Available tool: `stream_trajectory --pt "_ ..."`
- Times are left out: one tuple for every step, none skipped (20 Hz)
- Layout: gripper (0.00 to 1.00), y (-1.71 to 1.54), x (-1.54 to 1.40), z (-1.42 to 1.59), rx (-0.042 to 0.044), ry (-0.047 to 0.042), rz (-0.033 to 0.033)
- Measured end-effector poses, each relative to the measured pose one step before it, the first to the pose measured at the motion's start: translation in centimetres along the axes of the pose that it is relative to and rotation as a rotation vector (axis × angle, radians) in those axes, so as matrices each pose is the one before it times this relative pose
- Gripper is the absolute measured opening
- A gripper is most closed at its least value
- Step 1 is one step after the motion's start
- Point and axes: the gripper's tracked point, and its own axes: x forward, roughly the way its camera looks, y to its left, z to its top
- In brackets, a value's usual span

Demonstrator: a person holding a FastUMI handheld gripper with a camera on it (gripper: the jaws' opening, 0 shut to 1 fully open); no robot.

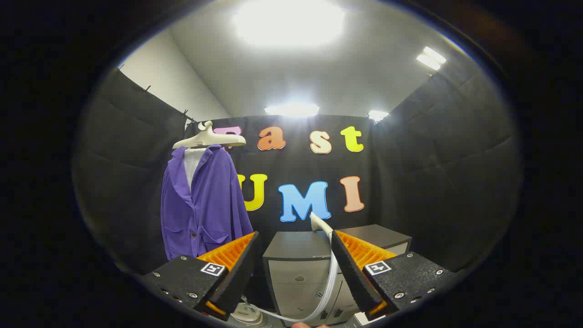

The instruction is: Iron the clothes twice with a garment steamer, once on the left side and once on the right side.

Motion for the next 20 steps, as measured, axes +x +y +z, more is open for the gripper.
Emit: stream_trajectory --pt "0.95 -0.066 -0.189 -0.265 -0.0006 0.00766 0.00343" --pt "0.95 -0.148 0.034 -0.188 -0.00151 0.00906 -0.00171" --pt "0.95 -0.057 -0.034 -0.146 -0.0014 0.00717 -0.00207" --pt "0.95 -0.079 0.045 0.002 0.00132 0.005 -0.0027" --pt "0.95 -0.173 -0.016 -0.101 0.00273 0.00356 -0.00204" --pt "0.95 -0.105 0.125 -0.02 0.00296 0.00413 -0.00171" --pt "0.95 0.053 -0.004 -0.042 0.00159 0.00261 0.00085" --pt "0.95 -0.013 -0.059 0.127 -0.00078 -0.00162 0.00113" --pt "0.95 -0.125 0.001 0.071 -0.00381 -0.00358 -0.0021" --pt "0.95 -0.153 0.067 0.208 -0.00451 -0.00486 -0.003" --pt "0.95 0.005 0.252 0.153 -0.00254 -0.00636 -0.00157" --pt "0.95 0.004 0.128 0.128 -0.00195 -0.00199 -0.00118" --pt "0.95 0.026 0.224 0.102 -0.00067 0.00055 -0.00122" --pt "0.95 0.03 0.162 0.215 0.00138 0.00246 -0.00013" --pt "0.95 0.148 0.161 0.278 0.0015 0.00051 0.0011" --pt "0.95 0.1 0.232 0.329 -0.00026 -0.00036 0.00126" --pt "0.95 0.042 0.091 0.23 -0.00471 -0.00043 0.00093" --pt "0.95 -0.054 0.101 0.331 -0.00815 -0.00356 -0.00023" --pt "0.95 -0.012 0.296 0.303 -0.01091 -0.0027 -0.00006" --pt "0.95 -0.104 0.256 0.282 -0.01164 0.00197 -0.00078"
